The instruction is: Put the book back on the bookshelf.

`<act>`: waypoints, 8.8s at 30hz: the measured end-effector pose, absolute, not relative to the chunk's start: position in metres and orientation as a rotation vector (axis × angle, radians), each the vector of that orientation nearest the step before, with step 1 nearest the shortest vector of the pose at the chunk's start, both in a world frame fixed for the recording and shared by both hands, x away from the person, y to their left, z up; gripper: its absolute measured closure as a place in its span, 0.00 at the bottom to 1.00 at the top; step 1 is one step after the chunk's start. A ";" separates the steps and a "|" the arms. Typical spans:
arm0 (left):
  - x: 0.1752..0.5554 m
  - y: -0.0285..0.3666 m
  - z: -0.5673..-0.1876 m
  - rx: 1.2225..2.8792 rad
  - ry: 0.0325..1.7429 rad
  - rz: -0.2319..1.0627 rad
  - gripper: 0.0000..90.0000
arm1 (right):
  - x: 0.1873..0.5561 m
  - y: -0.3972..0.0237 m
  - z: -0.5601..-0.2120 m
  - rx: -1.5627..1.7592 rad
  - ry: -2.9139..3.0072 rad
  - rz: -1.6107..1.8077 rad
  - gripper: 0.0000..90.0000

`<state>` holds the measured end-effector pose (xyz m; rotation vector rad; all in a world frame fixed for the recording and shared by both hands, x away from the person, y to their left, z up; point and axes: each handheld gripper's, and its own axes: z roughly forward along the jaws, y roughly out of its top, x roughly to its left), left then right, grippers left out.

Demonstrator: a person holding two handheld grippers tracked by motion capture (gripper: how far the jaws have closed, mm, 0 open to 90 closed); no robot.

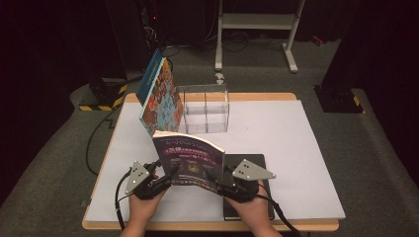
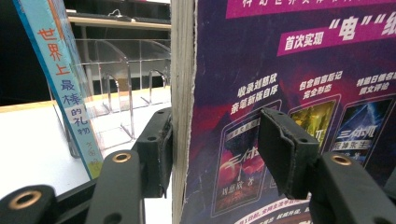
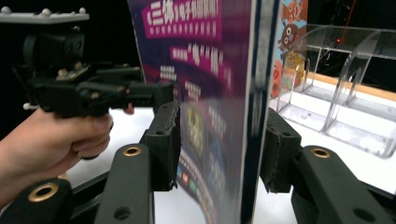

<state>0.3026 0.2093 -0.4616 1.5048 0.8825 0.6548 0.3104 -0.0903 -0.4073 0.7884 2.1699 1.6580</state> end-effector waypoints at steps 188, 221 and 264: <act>0.496 0.126 -0.364 1.413 1.246 1.075 0.93 | 0.317 -0.265 -0.473 1.130 1.954 1.500 0.65; 0.480 0.130 -0.375 1.495 1.273 1.073 0.62 | 0.317 -0.254 -0.475 1.095 1.998 1.497 0.62; 0.375 0.155 -0.403 1.600 1.155 0.867 0.51 | 0.317 -0.241 -0.481 1.082 2.081 1.452 0.57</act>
